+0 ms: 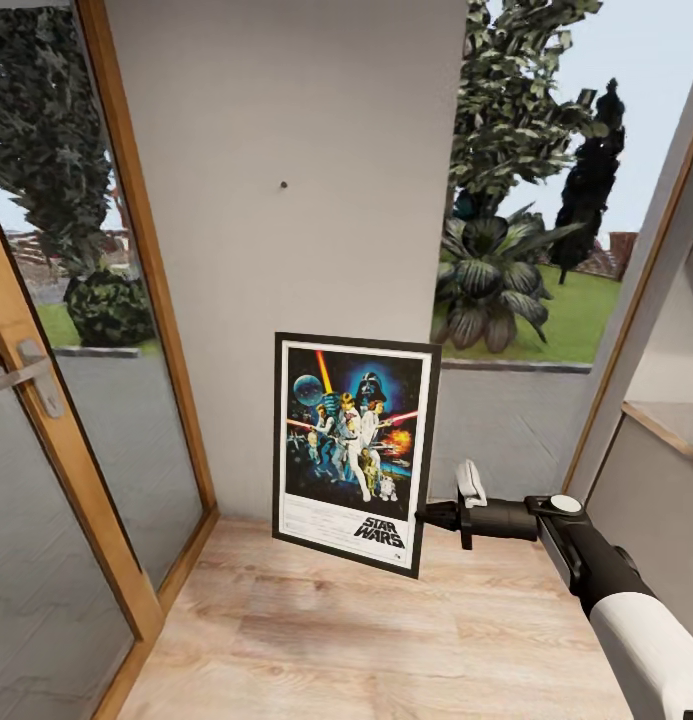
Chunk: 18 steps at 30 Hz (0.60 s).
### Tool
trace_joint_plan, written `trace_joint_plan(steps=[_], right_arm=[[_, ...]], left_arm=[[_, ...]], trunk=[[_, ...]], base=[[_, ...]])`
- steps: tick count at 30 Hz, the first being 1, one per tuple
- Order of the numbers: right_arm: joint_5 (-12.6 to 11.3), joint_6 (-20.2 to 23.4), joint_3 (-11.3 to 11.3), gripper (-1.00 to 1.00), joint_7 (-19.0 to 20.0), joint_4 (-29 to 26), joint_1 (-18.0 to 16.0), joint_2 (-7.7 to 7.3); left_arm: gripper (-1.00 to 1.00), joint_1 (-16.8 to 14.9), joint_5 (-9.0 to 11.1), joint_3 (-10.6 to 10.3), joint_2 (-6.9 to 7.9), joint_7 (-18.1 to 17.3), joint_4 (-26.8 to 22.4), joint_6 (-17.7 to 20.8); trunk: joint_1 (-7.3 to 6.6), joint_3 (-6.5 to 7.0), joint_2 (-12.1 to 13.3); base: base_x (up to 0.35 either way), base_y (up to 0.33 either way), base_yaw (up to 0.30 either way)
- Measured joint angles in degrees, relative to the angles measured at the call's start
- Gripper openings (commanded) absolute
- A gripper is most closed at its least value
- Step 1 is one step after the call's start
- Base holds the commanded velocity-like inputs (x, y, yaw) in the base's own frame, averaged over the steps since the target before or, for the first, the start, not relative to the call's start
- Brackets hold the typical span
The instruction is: Pick up the poster from the kitchen countertop and hang it on one of the wall nails in the kitchen.
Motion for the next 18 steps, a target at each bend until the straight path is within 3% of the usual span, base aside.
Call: trace_joint_plan(steps=[7, 13, 18], right_arm=[[0.0, 0.0, 0.0, -1.0, -0.01, 0.0, 0.0, 0.0], [0.0, 0.0, 0.0, -1.0, 0.0, 0.0, 0.0, 0.0], [0.0, 0.0, -0.01, -1.0, 0.0, -0.02, 0.01, -0.01]], left_arm=[[1.0, 0.01, 0.0, 0.02, -0.01, -0.01, -0.03, 0.05], [1.0, 0.0, 0.0, 0.0, 0.0, 0.0, 0.0, -0.02], [1.0, -0.01, 0.0, 0.0, 0.0, 0.0, 0.02, -0.02]], trunk=[[0.0, 0.0, 0.0], [0.0, 0.0, 0.0], [0.0, 0.01, 0.0]], base=[[0.0, 0.223, -0.004], [0.0, 0.047, -0.009], [0.0, 0.007, -0.157]])
